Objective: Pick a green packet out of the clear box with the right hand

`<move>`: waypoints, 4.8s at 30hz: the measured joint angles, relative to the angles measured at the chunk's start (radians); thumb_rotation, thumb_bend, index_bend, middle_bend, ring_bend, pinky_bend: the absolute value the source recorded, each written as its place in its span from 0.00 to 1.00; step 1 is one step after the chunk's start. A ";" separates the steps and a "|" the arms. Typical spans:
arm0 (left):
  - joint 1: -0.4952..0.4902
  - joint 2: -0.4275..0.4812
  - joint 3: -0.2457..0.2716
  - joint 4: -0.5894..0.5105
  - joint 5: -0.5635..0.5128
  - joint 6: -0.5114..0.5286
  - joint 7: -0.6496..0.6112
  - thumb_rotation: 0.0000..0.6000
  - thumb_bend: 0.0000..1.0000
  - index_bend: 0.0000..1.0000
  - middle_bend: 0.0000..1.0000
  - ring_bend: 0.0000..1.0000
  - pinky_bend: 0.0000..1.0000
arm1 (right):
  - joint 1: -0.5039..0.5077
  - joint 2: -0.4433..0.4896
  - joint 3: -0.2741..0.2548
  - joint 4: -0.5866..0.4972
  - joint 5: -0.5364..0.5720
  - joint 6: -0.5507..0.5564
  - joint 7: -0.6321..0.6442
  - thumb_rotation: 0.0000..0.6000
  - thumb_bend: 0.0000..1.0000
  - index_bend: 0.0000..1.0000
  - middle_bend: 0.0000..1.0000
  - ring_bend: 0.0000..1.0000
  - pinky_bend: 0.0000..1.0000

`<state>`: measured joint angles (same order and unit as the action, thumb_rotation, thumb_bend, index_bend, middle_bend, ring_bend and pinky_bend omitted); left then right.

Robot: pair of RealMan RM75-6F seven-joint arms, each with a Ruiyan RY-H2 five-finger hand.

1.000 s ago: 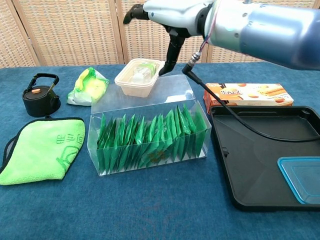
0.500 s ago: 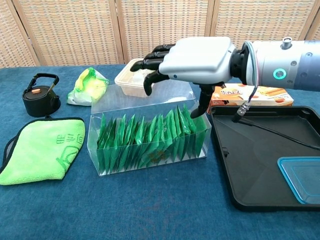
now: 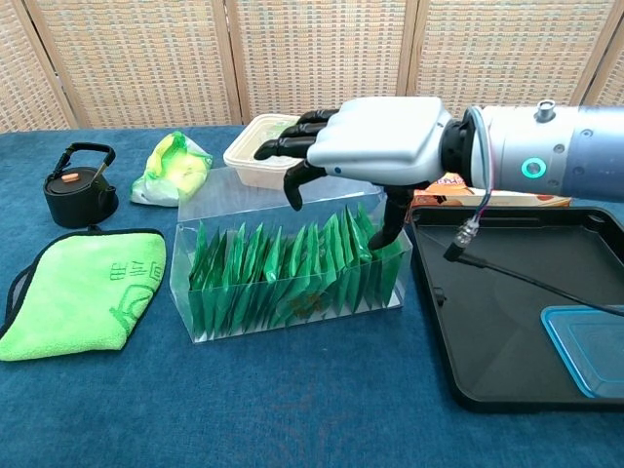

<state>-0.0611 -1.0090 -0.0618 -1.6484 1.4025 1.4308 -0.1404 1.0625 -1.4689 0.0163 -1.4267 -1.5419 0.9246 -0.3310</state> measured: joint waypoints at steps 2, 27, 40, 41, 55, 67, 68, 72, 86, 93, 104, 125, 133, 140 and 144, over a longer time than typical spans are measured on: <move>0.000 0.001 0.001 0.000 0.001 0.000 -0.001 1.00 0.13 0.00 0.00 0.00 0.00 | -0.003 -0.012 0.005 0.008 0.002 -0.007 -0.002 1.00 0.24 0.37 0.08 0.00 0.12; -0.004 -0.002 0.002 0.002 -0.002 -0.009 0.001 1.00 0.13 0.00 0.00 0.00 0.00 | -0.027 -0.121 0.053 0.089 0.044 -0.064 -0.011 1.00 0.37 0.45 0.10 0.00 0.15; -0.007 -0.003 0.004 0.005 -0.003 -0.016 -0.001 1.00 0.13 0.00 0.00 0.00 0.00 | -0.041 -0.145 0.055 0.124 0.037 -0.065 0.000 1.00 0.55 0.52 0.11 0.00 0.16; -0.007 -0.003 0.004 0.005 -0.003 -0.017 -0.001 1.00 0.13 0.00 0.00 0.00 0.00 | -0.042 -0.146 0.055 0.126 0.036 -0.065 0.002 1.00 0.56 0.52 0.11 0.00 0.16; -0.007 -0.002 0.004 0.006 -0.004 -0.015 -0.005 1.00 0.13 0.00 0.00 0.00 0.00 | -0.050 -0.168 0.062 0.148 0.026 -0.057 0.012 1.00 0.60 0.61 0.11 0.00 0.17; -0.007 0.000 0.004 0.006 -0.003 -0.016 -0.009 1.00 0.13 0.00 0.00 0.00 0.00 | -0.056 -0.184 0.068 0.159 0.019 -0.048 0.020 1.00 0.60 0.62 0.11 0.00 0.17; -0.007 -0.001 0.004 0.006 -0.003 -0.016 -0.009 1.00 0.13 0.00 0.00 0.00 0.00 | -0.057 -0.184 0.068 0.158 0.017 -0.047 0.020 1.00 0.60 0.62 0.11 0.00 0.17; -0.008 -0.001 0.004 0.006 -0.003 -0.017 -0.008 1.00 0.13 0.00 0.00 0.00 0.00 | -0.059 -0.179 0.068 0.155 0.010 -0.037 0.020 1.00 0.60 0.62 0.12 0.00 0.17; -0.005 0.001 0.009 0.001 0.011 -0.008 -0.011 1.00 0.13 0.00 0.00 0.00 0.00 | -0.084 -0.090 0.081 0.057 -0.026 0.034 0.020 1.00 0.60 0.62 0.12 0.00 0.17; -0.001 0.004 0.012 -0.002 0.022 0.001 -0.015 1.00 0.13 0.00 0.00 0.00 0.00 | -0.103 0.022 0.095 -0.078 -0.046 0.075 -0.007 1.00 0.60 0.62 0.12 0.00 0.17; 0.004 0.005 0.016 -0.007 0.034 0.016 -0.010 1.00 0.13 0.00 0.00 0.00 0.00 | -0.144 0.224 0.126 -0.259 -0.076 0.132 -0.045 1.00 0.60 0.62 0.12 0.01 0.17; 0.012 0.005 0.024 -0.025 0.055 0.037 0.014 1.00 0.13 0.00 0.00 0.00 0.00 | -0.368 0.369 -0.035 -0.107 -0.230 0.304 0.144 1.00 0.60 0.62 0.13 0.01 0.17; 0.016 0.008 0.027 -0.031 0.063 0.045 0.017 1.00 0.13 0.00 0.00 0.00 0.00 | -0.446 0.315 -0.108 0.047 -0.289 0.353 0.210 1.00 0.60 0.62 0.13 0.01 0.17; 0.018 0.009 0.031 -0.036 0.072 0.051 0.023 1.00 0.13 0.00 0.00 0.00 0.00 | -0.478 0.306 -0.121 0.058 -0.310 0.387 0.232 1.00 0.24 0.09 0.02 0.01 0.17; 0.021 0.010 0.032 -0.039 0.077 0.058 0.022 1.00 0.13 0.00 0.00 0.00 0.00 | -0.492 0.323 -0.106 0.007 -0.282 0.388 0.205 1.00 0.16 0.00 0.00 0.00 0.17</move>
<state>-0.0399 -0.9989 -0.0297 -1.6869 1.4797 1.4888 -0.1186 0.5708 -1.1460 -0.0900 -1.4195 -1.8243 1.3130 -0.1261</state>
